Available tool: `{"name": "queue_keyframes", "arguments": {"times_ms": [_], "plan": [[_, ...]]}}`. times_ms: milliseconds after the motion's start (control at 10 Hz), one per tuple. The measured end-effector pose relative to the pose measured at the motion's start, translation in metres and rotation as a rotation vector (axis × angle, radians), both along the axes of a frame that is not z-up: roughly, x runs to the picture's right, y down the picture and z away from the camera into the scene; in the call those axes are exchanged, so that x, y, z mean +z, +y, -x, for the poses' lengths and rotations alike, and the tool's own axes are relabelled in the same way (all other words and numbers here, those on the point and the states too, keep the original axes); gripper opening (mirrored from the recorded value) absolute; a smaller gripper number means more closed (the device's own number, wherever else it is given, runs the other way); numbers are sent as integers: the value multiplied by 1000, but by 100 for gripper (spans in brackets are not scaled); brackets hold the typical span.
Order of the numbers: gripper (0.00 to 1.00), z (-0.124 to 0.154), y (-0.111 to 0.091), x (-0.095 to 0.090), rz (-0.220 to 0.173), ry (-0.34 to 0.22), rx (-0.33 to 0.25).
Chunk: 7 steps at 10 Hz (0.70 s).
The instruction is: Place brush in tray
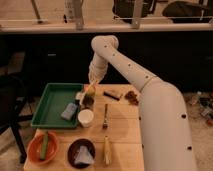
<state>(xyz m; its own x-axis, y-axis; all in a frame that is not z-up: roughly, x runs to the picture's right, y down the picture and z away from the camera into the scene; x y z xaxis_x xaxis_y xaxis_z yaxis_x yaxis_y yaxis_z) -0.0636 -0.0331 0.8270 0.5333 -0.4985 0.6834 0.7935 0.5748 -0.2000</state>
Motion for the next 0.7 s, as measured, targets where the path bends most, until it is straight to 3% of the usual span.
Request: {"name": "queue_keyframes", "arguments": {"times_ms": [600,700], "plan": [[0,0,0,0,0,-1,0],[0,9,-2,3,4,-34,-28]]}}
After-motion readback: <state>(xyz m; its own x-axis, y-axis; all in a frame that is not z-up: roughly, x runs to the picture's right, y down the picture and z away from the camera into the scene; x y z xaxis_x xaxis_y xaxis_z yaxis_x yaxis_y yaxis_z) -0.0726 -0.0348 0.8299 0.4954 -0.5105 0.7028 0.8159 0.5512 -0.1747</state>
